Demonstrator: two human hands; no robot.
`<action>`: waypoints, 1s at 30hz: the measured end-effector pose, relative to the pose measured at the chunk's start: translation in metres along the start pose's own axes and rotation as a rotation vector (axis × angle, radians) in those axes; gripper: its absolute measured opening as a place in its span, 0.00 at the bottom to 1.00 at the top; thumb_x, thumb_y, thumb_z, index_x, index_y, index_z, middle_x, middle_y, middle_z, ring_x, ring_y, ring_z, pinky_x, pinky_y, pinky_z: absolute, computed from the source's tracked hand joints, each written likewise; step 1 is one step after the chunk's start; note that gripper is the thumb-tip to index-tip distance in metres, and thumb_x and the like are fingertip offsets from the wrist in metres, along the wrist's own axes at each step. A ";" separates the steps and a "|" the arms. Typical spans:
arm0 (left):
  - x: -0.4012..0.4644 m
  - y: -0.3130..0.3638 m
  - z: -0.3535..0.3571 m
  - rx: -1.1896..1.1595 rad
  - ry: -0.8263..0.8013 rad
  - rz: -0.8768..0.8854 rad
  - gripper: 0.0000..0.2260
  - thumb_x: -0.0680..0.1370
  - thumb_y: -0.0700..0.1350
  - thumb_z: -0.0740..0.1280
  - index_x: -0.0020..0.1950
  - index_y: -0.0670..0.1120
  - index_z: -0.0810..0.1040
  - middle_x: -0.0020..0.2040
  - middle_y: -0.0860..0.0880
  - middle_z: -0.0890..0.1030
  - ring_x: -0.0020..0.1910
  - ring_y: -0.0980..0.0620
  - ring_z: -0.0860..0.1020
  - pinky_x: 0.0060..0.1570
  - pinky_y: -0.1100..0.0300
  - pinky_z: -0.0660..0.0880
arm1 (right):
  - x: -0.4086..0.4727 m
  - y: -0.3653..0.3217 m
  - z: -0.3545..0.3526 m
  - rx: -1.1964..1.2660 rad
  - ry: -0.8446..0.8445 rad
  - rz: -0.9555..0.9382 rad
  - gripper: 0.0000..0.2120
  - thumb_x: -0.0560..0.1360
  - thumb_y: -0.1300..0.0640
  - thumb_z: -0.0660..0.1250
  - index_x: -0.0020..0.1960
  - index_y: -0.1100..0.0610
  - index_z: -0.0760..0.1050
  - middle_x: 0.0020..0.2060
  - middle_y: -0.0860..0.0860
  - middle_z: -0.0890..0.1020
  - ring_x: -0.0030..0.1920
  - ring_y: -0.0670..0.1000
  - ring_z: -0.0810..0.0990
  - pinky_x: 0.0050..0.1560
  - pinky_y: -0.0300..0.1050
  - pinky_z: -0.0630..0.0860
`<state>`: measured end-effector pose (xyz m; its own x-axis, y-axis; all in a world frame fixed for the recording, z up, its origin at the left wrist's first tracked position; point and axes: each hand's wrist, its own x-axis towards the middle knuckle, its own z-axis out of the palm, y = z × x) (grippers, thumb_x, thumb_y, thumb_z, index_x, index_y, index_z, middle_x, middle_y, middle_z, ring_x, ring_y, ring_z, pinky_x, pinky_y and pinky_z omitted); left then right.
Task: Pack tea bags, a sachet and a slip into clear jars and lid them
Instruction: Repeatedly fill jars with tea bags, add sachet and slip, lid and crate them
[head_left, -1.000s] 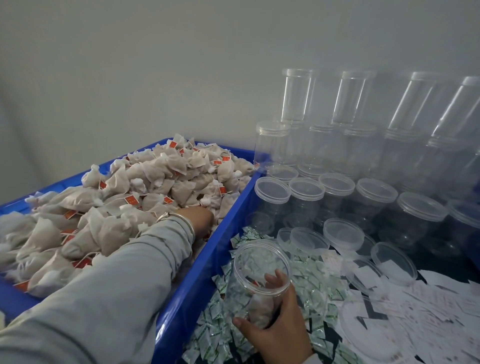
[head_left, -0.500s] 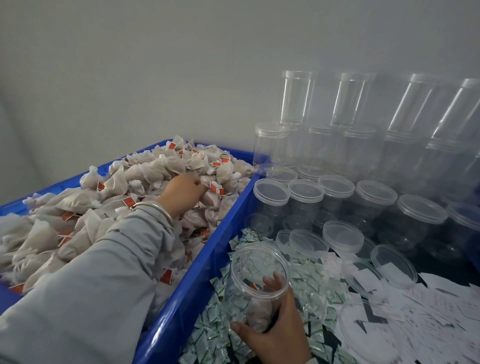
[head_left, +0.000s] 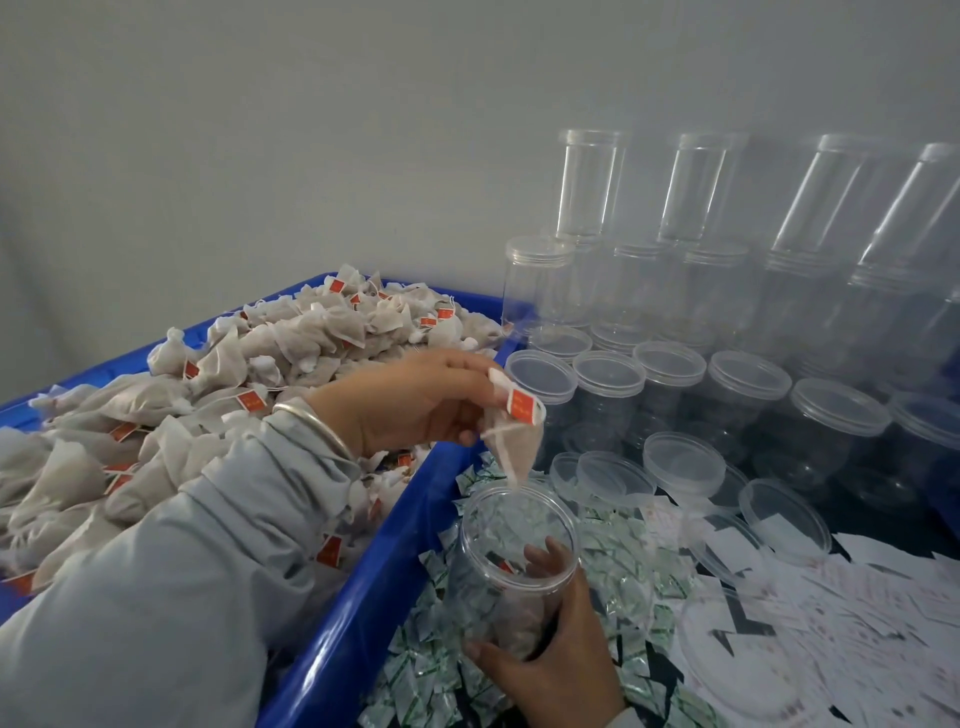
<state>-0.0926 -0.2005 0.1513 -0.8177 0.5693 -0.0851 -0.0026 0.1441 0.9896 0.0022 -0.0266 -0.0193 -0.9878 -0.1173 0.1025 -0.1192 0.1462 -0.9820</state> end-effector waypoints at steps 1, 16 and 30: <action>-0.001 0.000 0.004 0.014 -0.046 -0.005 0.04 0.71 0.41 0.66 0.41 0.44 0.80 0.37 0.49 0.80 0.35 0.55 0.76 0.36 0.64 0.73 | 0.000 -0.002 0.000 0.005 -0.008 0.006 0.50 0.56 0.57 0.83 0.67 0.45 0.54 0.62 0.37 0.67 0.57 0.26 0.66 0.52 0.19 0.64; 0.002 -0.005 -0.013 -0.028 0.089 -0.020 0.06 0.72 0.47 0.67 0.40 0.49 0.84 0.39 0.50 0.81 0.36 0.56 0.78 0.36 0.65 0.75 | 0.001 0.005 0.002 -0.010 0.000 -0.007 0.55 0.47 0.39 0.79 0.68 0.43 0.56 0.61 0.35 0.69 0.58 0.25 0.67 0.51 0.19 0.65; 0.027 -0.072 -0.048 1.176 0.340 -0.343 0.20 0.77 0.43 0.65 0.69 0.45 0.70 0.66 0.46 0.74 0.61 0.49 0.74 0.55 0.61 0.68 | 0.000 0.006 0.002 -0.024 0.010 -0.019 0.49 0.48 0.38 0.80 0.63 0.36 0.57 0.57 0.26 0.70 0.58 0.25 0.67 0.52 0.20 0.66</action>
<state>-0.1423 -0.2345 0.0838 -0.9827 0.1501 -0.1083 0.1252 0.9701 0.2080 0.0017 -0.0280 -0.0253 -0.9862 -0.1107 0.1231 -0.1406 0.1670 -0.9759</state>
